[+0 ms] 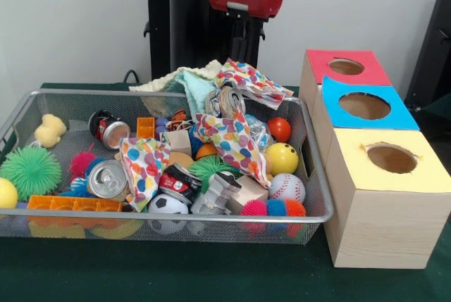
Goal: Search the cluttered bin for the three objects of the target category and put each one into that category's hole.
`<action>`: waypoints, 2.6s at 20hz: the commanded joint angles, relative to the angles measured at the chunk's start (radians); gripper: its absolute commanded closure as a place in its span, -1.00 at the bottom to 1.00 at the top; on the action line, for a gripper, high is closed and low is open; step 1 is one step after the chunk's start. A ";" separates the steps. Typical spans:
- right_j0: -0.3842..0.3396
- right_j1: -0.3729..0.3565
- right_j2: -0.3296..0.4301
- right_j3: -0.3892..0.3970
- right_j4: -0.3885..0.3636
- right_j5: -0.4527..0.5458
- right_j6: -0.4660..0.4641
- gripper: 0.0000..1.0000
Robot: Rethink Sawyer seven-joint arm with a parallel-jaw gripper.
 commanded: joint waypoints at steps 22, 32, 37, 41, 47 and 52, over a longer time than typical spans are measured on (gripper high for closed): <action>-0.010 0.249 0.035 -0.046 -0.039 -0.226 0.086 -1.00; 0.000 0.307 0.011 -0.022 -0.032 -0.297 0.094 -1.00; 0.003 0.289 0.023 -0.006 -0.019 -0.291 0.105 -1.00; 0.011 0.254 0.051 0.010 0.007 -0.254 0.121 -1.00; 0.008 0.218 0.094 0.031 0.030 -0.241 0.145 -1.00; -0.017 0.250 0.119 0.012 0.016 -0.268 0.139 -1.00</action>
